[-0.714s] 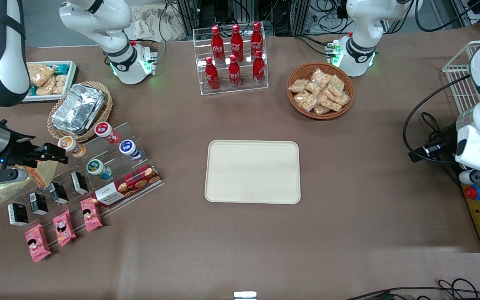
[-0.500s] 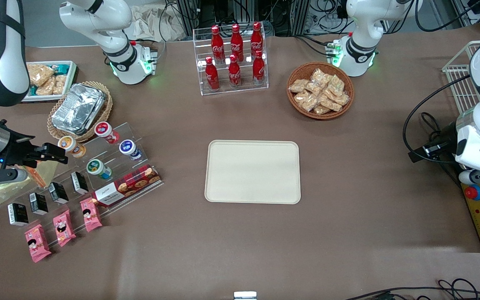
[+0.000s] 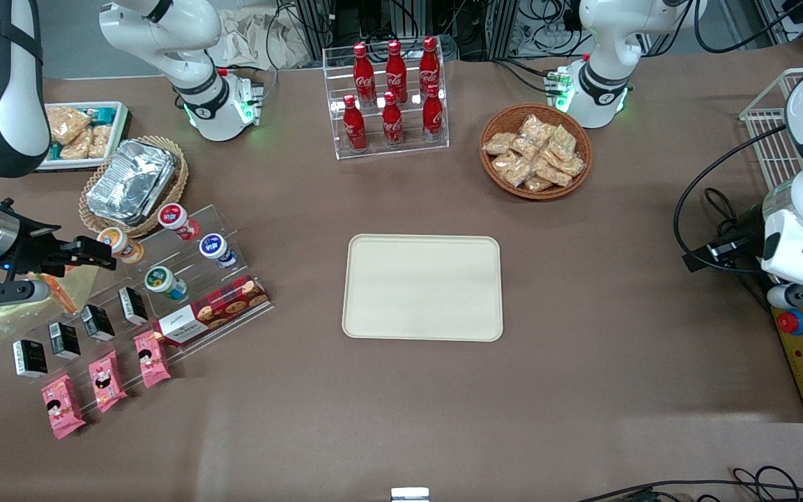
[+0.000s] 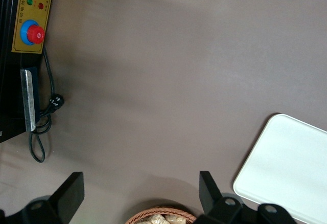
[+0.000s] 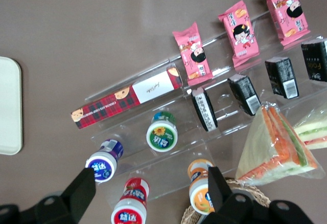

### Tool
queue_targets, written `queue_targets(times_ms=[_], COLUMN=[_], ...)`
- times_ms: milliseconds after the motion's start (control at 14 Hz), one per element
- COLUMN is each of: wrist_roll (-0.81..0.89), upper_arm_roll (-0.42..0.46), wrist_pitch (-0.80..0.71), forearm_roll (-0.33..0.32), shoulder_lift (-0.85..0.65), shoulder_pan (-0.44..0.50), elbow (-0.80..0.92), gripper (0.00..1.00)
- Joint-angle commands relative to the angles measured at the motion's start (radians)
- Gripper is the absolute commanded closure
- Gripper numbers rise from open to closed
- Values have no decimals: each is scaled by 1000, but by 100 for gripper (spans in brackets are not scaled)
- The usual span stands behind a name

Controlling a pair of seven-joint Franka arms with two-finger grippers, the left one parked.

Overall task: Place sandwich on tray
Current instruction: 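Move the right gripper toward the wrapped triangular sandwiches on the acrylic rack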

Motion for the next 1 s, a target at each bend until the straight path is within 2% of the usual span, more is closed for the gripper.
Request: queue_targets(times_ms=[0,429,714,929], wrist_roll=[-8,-3,13,154], upper_arm_roll=[-3,-56,-143,-199], wrist_pitch=[-28,-31,-23,-11], forearm_roll=[22,6,20,19], shoulder_lift=[-1,-4,-2,5], shoulder_pan=[-12,-12,-12,-12], elbow=[20,34,35,35], gripper=[2,2,2,2])
